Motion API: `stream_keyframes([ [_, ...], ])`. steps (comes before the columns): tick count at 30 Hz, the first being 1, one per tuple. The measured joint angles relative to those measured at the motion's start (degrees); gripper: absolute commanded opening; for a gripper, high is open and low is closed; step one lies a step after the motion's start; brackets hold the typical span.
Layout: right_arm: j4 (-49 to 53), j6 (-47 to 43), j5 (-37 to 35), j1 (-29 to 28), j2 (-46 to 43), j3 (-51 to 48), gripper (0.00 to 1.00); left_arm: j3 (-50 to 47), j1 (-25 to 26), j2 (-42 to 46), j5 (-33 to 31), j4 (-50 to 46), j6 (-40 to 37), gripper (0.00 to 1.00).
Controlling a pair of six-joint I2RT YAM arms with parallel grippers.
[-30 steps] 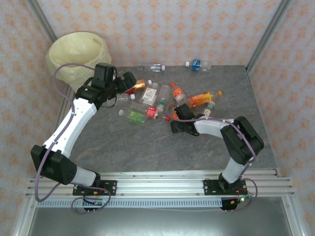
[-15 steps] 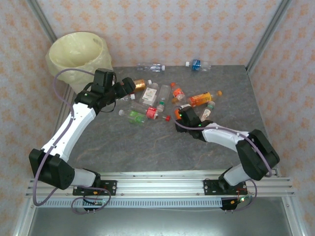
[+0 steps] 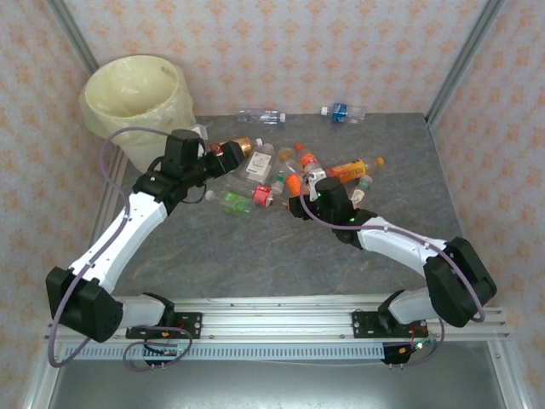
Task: Put the plastic bottles in the bin
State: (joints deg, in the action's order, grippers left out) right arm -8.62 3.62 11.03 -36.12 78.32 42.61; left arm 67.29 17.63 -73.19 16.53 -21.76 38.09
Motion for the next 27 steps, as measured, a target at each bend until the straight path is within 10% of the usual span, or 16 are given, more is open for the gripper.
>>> stream_keyframes([
  [13,-13.49,9.44,18.1,-0.22,1.95,2.21,0.47,-4.15,3.5,-2.93,13.53,16.5,5.22,1.0],
  [27,-22.32,14.62,25.75,-1.46,7.61,7.04,0.5,-4.15,7.23,-5.73,14.36,19.65,5.81,0.97],
])
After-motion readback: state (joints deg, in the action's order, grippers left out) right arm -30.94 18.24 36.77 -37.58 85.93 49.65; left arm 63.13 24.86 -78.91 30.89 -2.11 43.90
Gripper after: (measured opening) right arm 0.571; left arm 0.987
